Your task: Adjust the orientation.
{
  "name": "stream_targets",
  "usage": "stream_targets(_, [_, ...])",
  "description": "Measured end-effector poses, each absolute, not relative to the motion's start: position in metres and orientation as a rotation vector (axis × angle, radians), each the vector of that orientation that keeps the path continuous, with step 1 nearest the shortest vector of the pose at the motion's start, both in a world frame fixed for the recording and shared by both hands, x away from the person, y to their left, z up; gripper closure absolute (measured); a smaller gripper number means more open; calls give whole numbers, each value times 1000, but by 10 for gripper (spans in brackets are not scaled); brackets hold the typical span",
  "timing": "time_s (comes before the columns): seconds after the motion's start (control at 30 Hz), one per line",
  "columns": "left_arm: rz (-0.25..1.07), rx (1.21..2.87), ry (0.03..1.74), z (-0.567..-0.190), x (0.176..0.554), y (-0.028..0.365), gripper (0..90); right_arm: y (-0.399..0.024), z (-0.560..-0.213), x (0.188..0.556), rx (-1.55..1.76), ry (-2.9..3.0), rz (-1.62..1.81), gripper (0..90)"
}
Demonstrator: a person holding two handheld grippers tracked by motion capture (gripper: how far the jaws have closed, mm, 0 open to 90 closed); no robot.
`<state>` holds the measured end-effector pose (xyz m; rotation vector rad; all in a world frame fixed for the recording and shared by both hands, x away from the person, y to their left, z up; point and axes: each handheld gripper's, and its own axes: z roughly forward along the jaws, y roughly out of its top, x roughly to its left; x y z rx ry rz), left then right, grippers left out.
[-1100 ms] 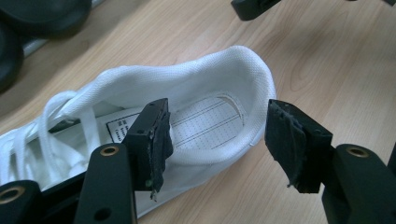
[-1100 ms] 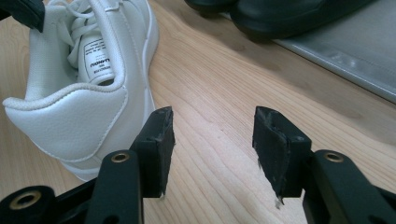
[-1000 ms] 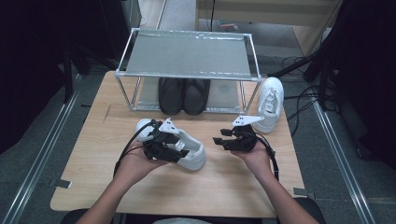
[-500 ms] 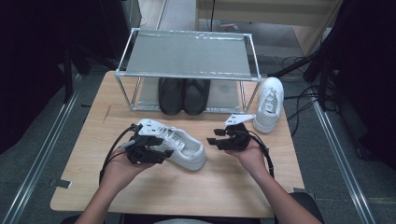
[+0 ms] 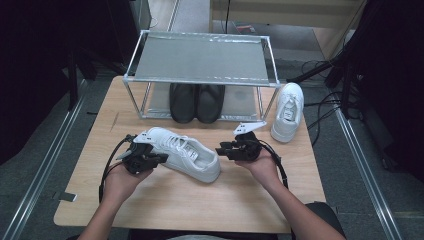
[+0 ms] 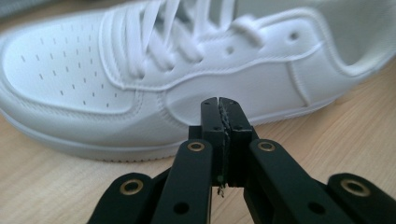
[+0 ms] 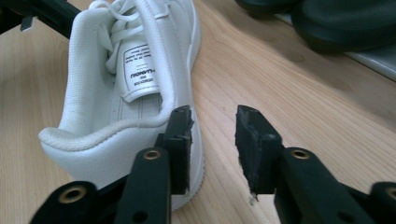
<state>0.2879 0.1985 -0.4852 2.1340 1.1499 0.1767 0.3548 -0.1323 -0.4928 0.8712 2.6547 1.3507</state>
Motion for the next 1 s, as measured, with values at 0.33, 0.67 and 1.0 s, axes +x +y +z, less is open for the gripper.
stream_targets(0.33, [144,2146,1146,-499,293,194,900,-124,-493,351,851,2695,1335,844])
stream_targets(0.67, [126,2147,1133,-501,292,196,899,-122,-491,346,787,2746,1324,877])
stream_targets(1.0, [102,2172,1108,-502,294,196,898,-118,-490,335,712,2787,1302,900])
